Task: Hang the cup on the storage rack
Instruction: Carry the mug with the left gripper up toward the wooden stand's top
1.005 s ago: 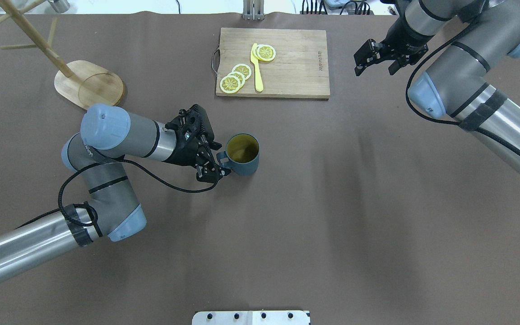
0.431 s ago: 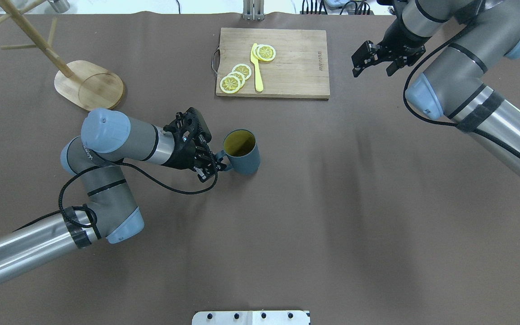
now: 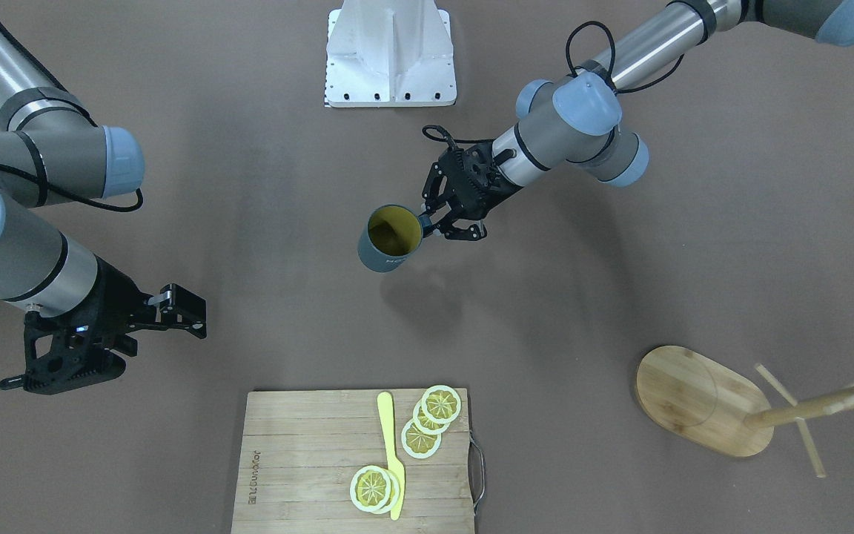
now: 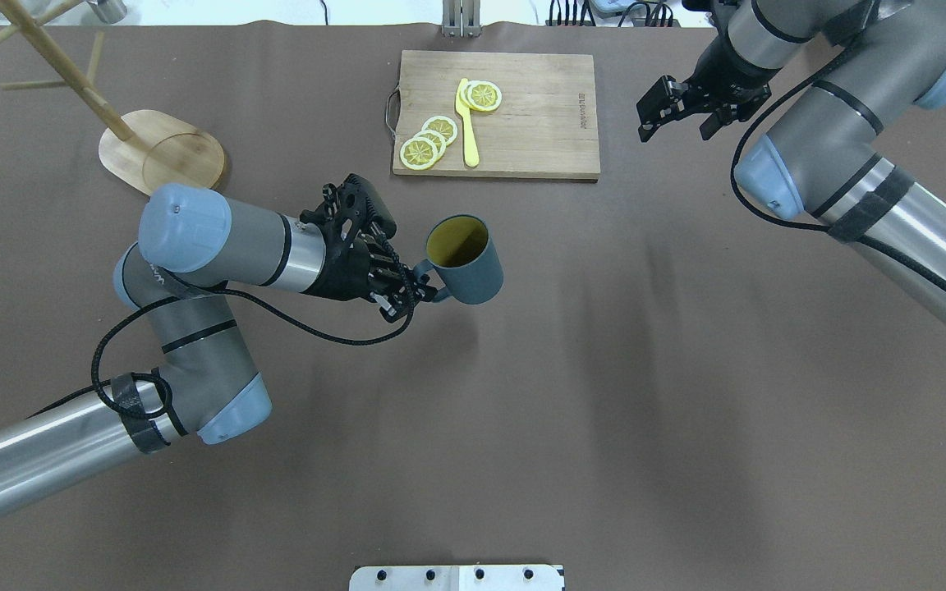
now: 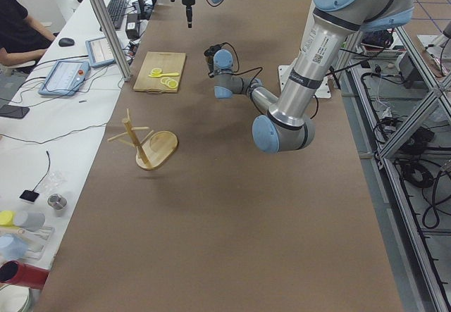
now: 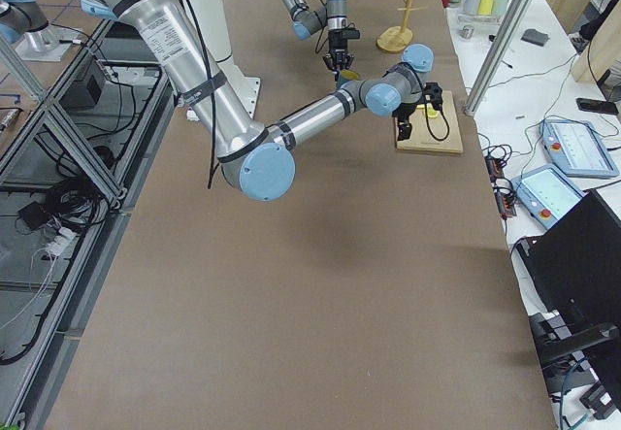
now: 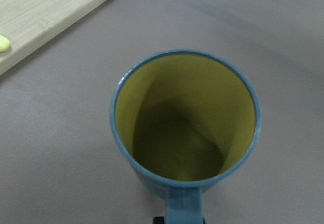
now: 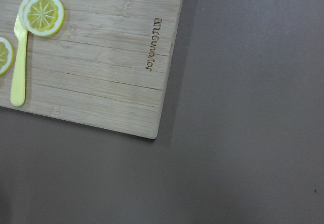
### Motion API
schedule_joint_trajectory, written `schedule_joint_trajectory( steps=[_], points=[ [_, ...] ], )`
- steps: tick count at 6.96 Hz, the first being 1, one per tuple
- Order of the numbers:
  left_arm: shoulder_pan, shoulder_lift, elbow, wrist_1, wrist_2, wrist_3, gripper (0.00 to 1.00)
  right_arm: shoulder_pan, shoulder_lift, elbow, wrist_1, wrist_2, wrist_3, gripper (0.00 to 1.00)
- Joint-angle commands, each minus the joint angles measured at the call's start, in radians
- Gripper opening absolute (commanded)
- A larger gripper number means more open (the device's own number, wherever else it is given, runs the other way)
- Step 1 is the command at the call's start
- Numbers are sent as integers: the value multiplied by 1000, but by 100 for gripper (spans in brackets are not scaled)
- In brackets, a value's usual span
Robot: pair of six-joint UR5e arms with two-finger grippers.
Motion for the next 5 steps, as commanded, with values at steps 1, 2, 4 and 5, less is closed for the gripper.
schedule_joint_trajectory(
  steps=[1,2,4,5],
  points=[
    [-69,-4,-59,-39,6,-178,0,-5,2,3,2,0,5,100],
    [-127,-2,-57,-82,15,-297,0,-7,2,6,2,-2,5,100],
    [-151,5,-54,-192,243,-521,0,-18,5,12,2,-5,7,100],
    [-153,8,-53,-197,343,-586,0,-18,6,11,3,-6,7,100]
  ],
)
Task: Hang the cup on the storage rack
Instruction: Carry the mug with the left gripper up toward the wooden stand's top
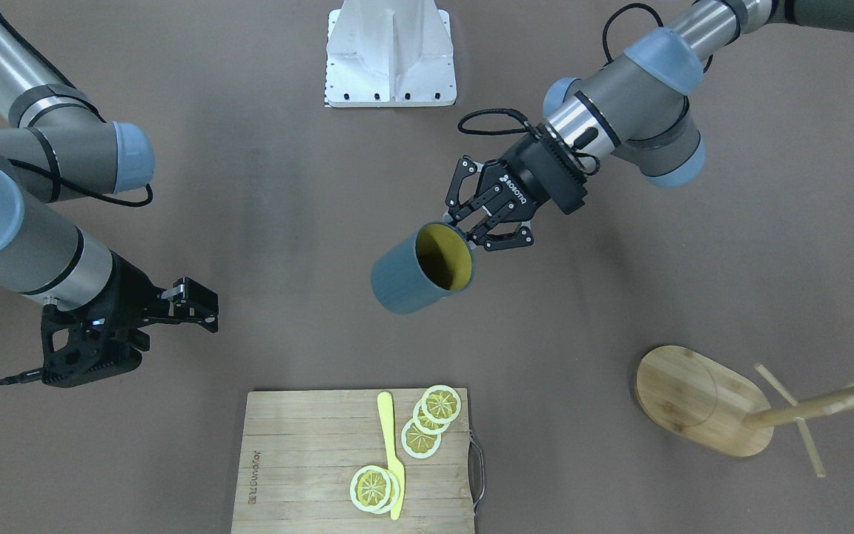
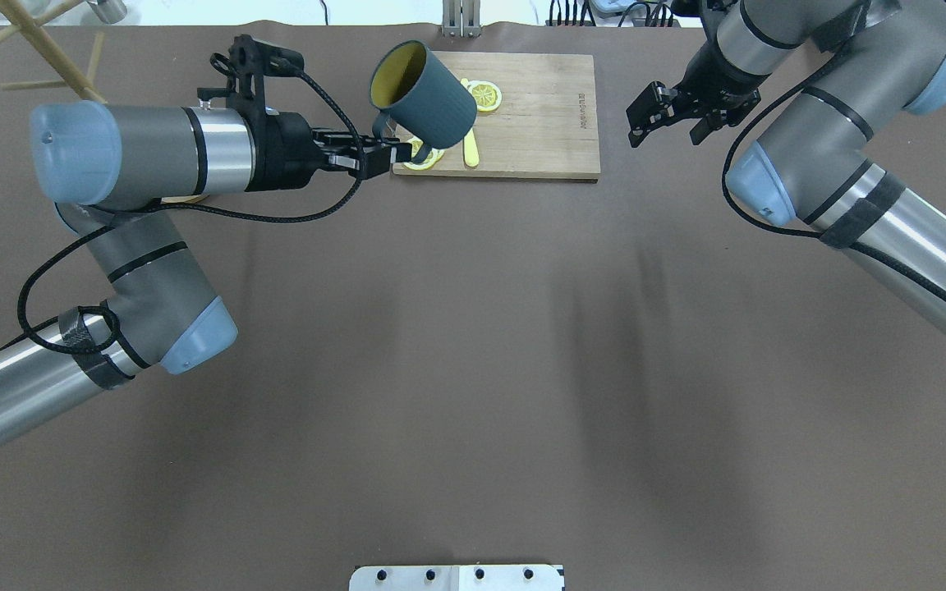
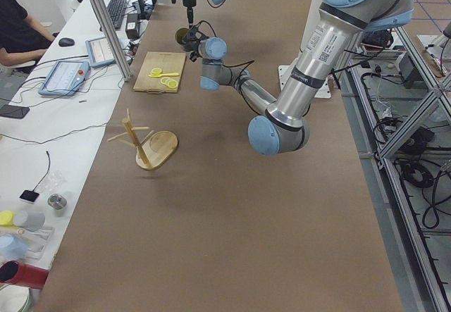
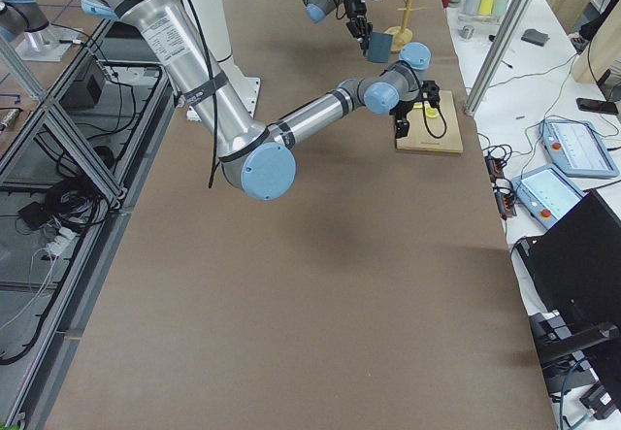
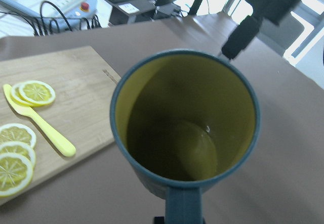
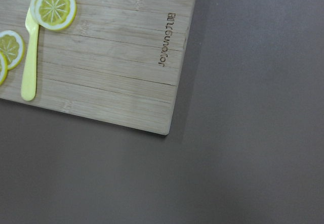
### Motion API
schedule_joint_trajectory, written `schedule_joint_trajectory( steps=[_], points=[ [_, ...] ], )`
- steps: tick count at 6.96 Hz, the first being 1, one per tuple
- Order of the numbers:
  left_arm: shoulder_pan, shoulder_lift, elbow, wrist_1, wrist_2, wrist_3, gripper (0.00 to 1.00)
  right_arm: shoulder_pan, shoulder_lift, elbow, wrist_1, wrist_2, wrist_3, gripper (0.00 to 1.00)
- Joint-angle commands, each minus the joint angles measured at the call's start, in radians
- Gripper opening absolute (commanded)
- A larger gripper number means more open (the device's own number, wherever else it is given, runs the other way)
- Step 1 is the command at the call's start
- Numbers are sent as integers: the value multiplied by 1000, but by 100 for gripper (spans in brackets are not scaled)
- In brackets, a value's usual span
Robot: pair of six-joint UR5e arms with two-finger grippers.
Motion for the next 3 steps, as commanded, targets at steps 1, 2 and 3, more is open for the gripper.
schedule_joint_trajectory(
  steps=[1,2,3],
  points=[
    [-19,14,6,-31,208,-188,0,-3,5,0,1,-3,0,100],
    [-64,14,13,-31,209,-274,0,-6,11,0,1,-14,0,100],
    [-100,16,42,-90,201,-537,0,-8,14,2,1,-16,0,100]
  ],
)
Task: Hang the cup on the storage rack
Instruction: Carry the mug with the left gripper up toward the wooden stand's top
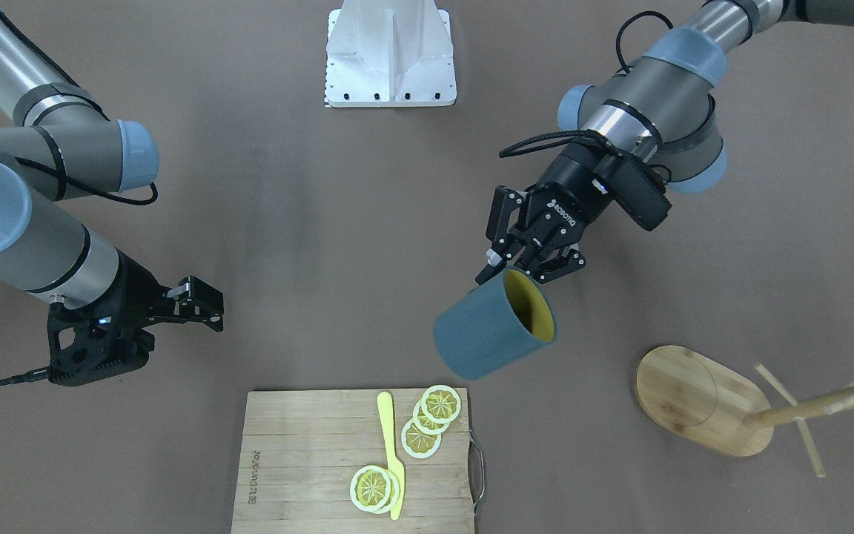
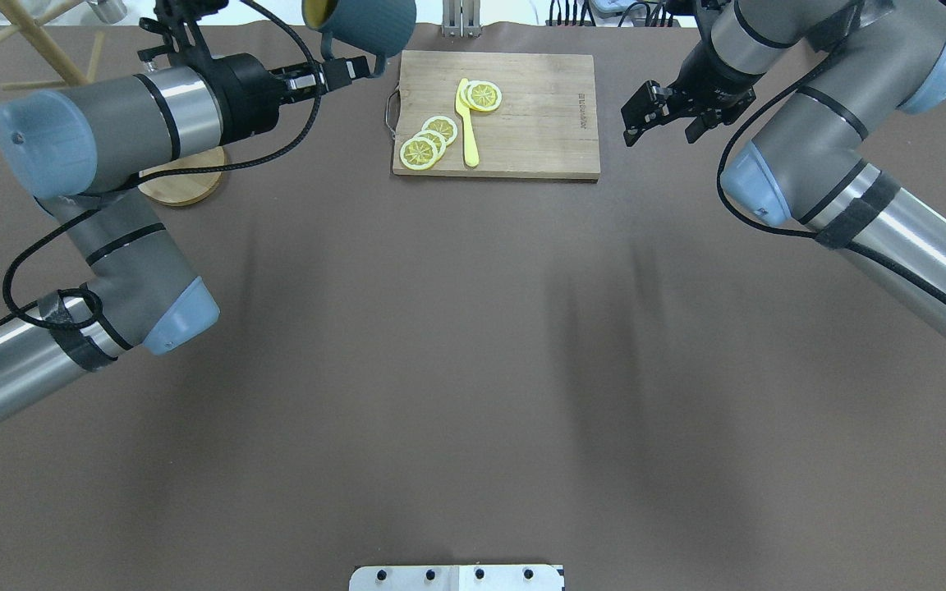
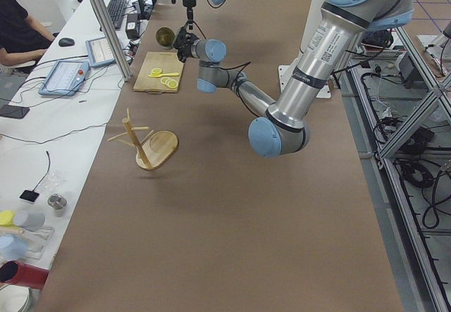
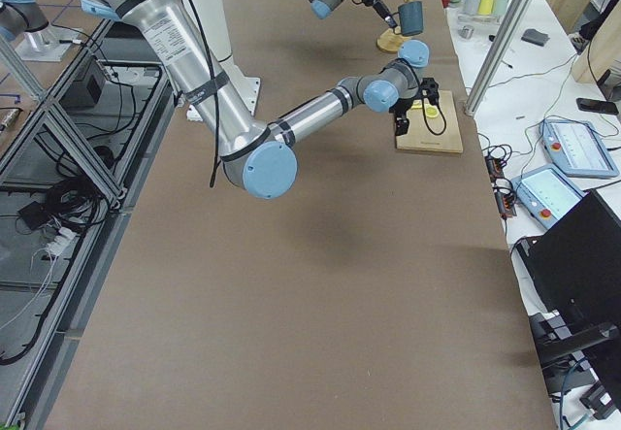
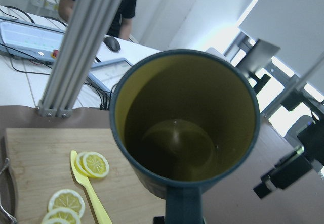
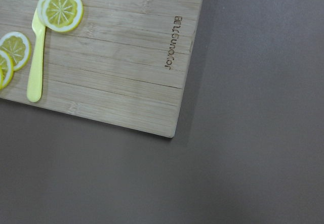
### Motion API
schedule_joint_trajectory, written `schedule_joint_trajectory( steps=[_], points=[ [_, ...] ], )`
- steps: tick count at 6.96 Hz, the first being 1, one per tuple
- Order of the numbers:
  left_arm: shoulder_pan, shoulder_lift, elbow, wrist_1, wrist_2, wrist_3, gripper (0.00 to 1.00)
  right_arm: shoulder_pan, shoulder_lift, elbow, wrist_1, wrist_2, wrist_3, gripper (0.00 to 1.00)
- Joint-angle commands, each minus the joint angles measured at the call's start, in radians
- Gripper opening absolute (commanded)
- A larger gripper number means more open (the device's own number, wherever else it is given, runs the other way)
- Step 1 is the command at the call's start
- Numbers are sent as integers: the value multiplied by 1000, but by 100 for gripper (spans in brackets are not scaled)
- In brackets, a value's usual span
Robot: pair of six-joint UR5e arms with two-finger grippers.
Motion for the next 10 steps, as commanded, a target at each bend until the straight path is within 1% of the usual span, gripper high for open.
schedule_joint_trajectory(
  steps=[1,2,3,4,5,6,7,9,10],
  points=[
    [-47,16,115,-258,10,-363,0,-1,8,4,0,-5,0,100],
    [-49,51,181,-424,13,-447,0,-1,8,13,0,-5,2,100],
    [-66,67,188,-484,12,-537,0,-1,8,24,-1,-5,5,100],
    [-80,84,188,-559,18,-667,0,-1,6,32,-1,-6,15,100],
    [-90,148,188,-635,18,-761,0,-1,6,36,-1,-6,27,100],
    [-96,186,201,-689,19,-830,0,-2,6,44,-1,-9,29,100],
    [-97,209,208,-737,65,-917,0,-5,8,44,-1,-25,31,100],
    [-95,225,279,-867,171,-1094,0,-15,9,59,-1,-40,32,100],
    [-95,231,304,-916,240,-1171,0,-21,9,64,-1,-51,32,100]
  ],
)
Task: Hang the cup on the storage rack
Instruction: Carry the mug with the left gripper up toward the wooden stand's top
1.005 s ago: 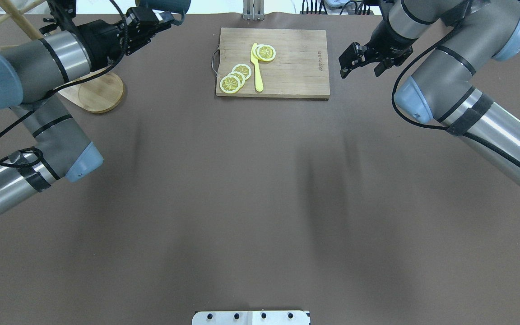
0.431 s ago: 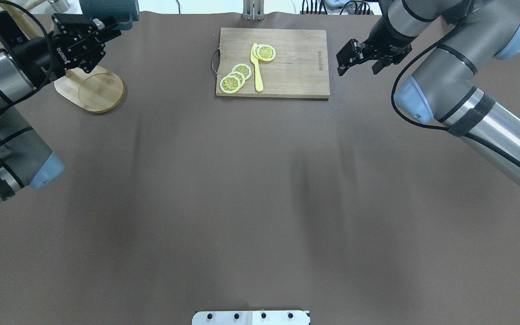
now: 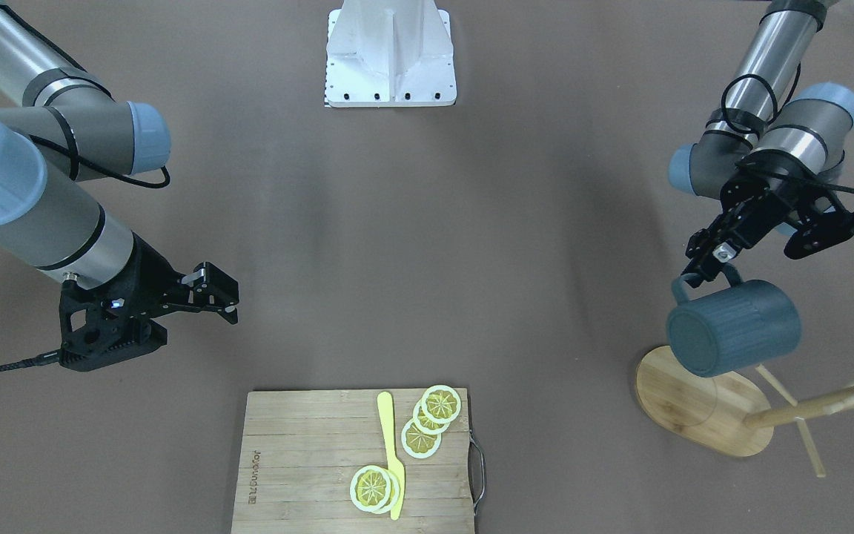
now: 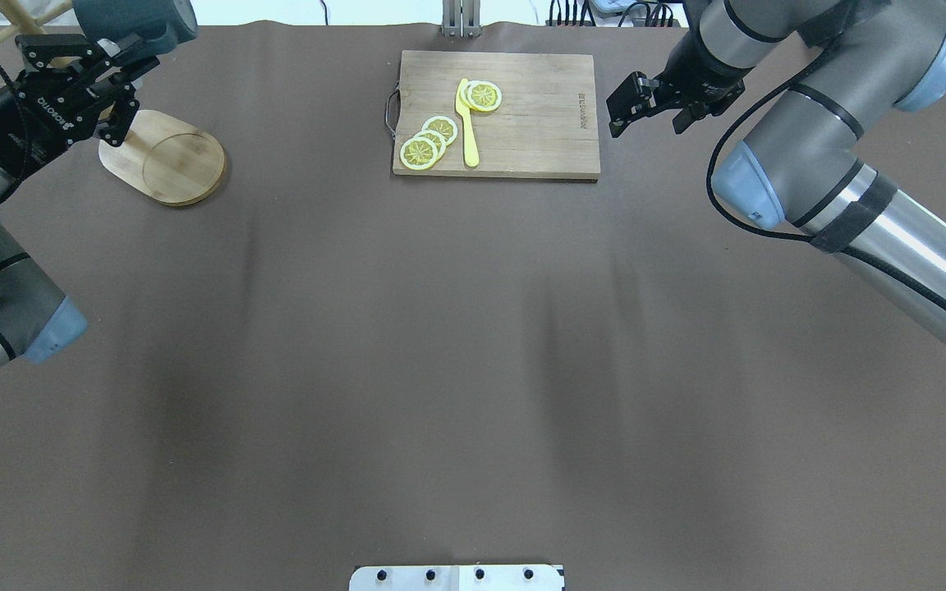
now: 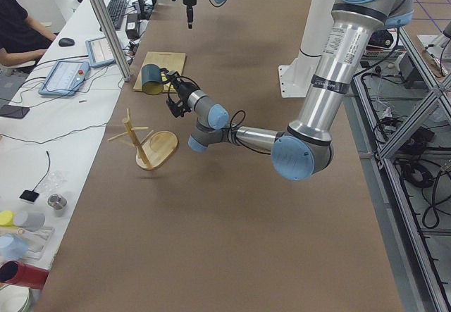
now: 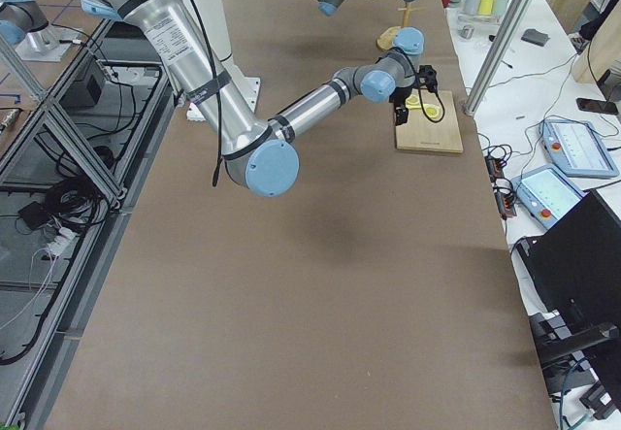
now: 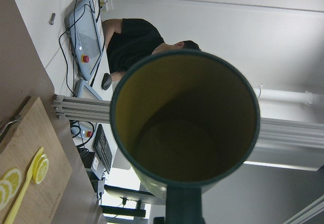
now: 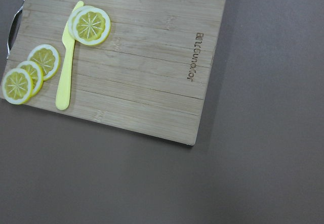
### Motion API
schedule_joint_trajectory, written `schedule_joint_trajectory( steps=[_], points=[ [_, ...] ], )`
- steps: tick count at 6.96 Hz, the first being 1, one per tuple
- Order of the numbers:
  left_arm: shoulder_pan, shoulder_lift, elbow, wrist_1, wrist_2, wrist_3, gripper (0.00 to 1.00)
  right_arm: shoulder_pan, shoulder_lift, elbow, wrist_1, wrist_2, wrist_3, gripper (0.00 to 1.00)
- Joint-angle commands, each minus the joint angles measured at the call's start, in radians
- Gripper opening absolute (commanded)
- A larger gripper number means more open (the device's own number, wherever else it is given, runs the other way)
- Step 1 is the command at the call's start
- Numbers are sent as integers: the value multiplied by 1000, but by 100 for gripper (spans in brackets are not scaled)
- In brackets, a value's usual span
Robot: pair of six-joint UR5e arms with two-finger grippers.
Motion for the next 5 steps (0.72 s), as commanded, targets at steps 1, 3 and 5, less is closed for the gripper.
schedule_joint_trajectory(
  steps=[1,3,5],
  points=[
    [2,9,51,-72,109,-163,0,-9,0,8,0,-17,0,100],
    [10,-29,79,-69,150,-164,0,-9,2,9,0,-19,0,100],
    [8,-68,119,-66,151,-162,0,-9,0,9,0,-19,0,100]
  ],
)
